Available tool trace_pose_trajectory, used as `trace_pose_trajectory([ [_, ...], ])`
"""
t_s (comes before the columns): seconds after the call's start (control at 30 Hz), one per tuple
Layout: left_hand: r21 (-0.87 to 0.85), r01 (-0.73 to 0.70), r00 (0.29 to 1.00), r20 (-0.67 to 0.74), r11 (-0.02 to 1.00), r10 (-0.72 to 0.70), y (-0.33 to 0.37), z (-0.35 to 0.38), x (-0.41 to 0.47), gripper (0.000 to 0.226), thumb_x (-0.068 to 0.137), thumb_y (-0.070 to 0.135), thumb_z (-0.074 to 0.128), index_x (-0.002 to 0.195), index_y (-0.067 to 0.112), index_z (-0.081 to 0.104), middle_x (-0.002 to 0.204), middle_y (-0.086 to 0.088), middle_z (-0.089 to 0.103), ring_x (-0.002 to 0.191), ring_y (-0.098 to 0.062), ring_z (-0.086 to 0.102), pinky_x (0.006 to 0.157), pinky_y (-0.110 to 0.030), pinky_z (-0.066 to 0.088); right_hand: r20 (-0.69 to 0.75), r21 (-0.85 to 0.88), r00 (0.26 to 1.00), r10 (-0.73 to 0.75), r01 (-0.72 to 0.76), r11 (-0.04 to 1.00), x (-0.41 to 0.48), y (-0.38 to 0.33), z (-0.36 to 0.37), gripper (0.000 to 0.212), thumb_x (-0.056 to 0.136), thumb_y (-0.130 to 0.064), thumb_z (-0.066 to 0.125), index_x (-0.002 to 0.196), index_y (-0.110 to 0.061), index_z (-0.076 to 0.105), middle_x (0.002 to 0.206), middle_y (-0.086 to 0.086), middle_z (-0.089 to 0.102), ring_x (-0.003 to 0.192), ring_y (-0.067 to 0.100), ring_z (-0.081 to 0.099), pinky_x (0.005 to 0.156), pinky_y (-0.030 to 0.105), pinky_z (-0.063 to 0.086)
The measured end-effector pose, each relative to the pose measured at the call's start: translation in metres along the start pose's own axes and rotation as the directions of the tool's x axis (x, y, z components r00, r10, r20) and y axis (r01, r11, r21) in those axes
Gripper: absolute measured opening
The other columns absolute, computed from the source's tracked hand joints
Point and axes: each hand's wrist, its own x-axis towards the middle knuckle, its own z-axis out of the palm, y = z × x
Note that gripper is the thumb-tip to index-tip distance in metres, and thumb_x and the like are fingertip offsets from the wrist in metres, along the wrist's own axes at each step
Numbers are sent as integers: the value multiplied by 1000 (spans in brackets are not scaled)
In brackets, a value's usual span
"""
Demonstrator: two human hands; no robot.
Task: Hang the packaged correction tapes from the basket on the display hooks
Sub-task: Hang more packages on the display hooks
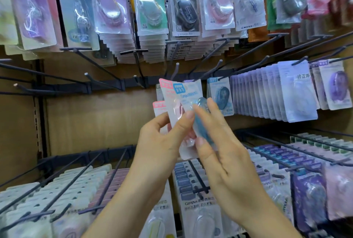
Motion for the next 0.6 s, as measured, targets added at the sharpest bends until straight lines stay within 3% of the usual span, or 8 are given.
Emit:
trace_pose_trajectory([
  [0.13, 38, 18, 996, -88, 999, -15, -5, -10, 0, 21, 97, 21, 56, 105, 11, 72, 91, -4, 77, 82, -18, 74, 64, -27, 57, -77, 246, 988, 132, -109, 963, -8, -4, -4, 61, 90, -19, 68, 127, -57, 38, 131, -37, 49, 119, -12, 53, 91, 20, 50],
  [0.2, 64, 21, 994, -109, 998, -14, -6, -13, -2, 19, 97, 19, 56, 104, 13, 73, 90, -3, 77, 79, -16, 74, 62, -26, 57, -87, 368, 965, 248, -200, 908, -9, -3, -6, 70, 78, -22, 80, 129, -51, 41, 129, -31, 55, 113, -8, 59, 85, 20, 54],
  [0.3, 79, 2, 996, -86, 997, 4, -5, -12, -7, 14, 91, 13, 64, 101, 17, 74, 87, 4, 78, 73, -8, 73, 57, -18, 54, 99, 589, 912, 398, -376, 715, -7, -3, -12, 68, 70, -27, 75, 132, -35, 50, 114, -12, 73, 101, 7, 71, 78, 23, 59],
  [0.37, 74, 2, 998, -61, 997, 2, -5, -8, -9, 15, 89, 11, 66, 99, 19, 73, 86, 9, 77, 73, -5, 73, 54, -14, 52, 151, 571, 905, 399, -409, 712, -8, -4, -19, 50, 71, -26, 72, 121, -26, 63, 105, -3, 77, 98, 16, 73, 80, 32, 61],
  [0.47, 88, -1, 999, -39, 996, 4, -7, -1, -11, 11, 87, 19, 69, 97, 23, 73, 88, 10, 77, 77, -6, 74, 55, -15, 53, 85, 487, 885, 457, -437, 756, -11, -3, -35, 42, 71, -31, 73, 111, -25, 64, 97, -2, 78, 88, 18, 75, 76, 44, 61],
  [0.53, 82, -23, 998, -52, 996, 27, -6, 1, -8, 14, 84, 28, 70, 98, 24, 72, 87, 8, 77, 78, -8, 74, 57, -17, 55, 10, 468, 862, 507, -452, 759, -12, 2, -53, 38, 72, -35, 71, 108, -26, 60, 90, -1, 77, 75, 17, 75, 55, 38, 60],
  [0.6, 103, -50, 998, -43, 993, 55, -3, 3, -3, 20, 84, 32, 70, 103, 27, 70, 90, 8, 77, 80, -9, 74, 60, -19, 57, -71, 490, 849, 524, -427, 760, -10, 8, -74, 37, 74, -39, 67, 109, -28, 59, 89, 2, 76, 63, 12, 70, 39, 28, 48],
])
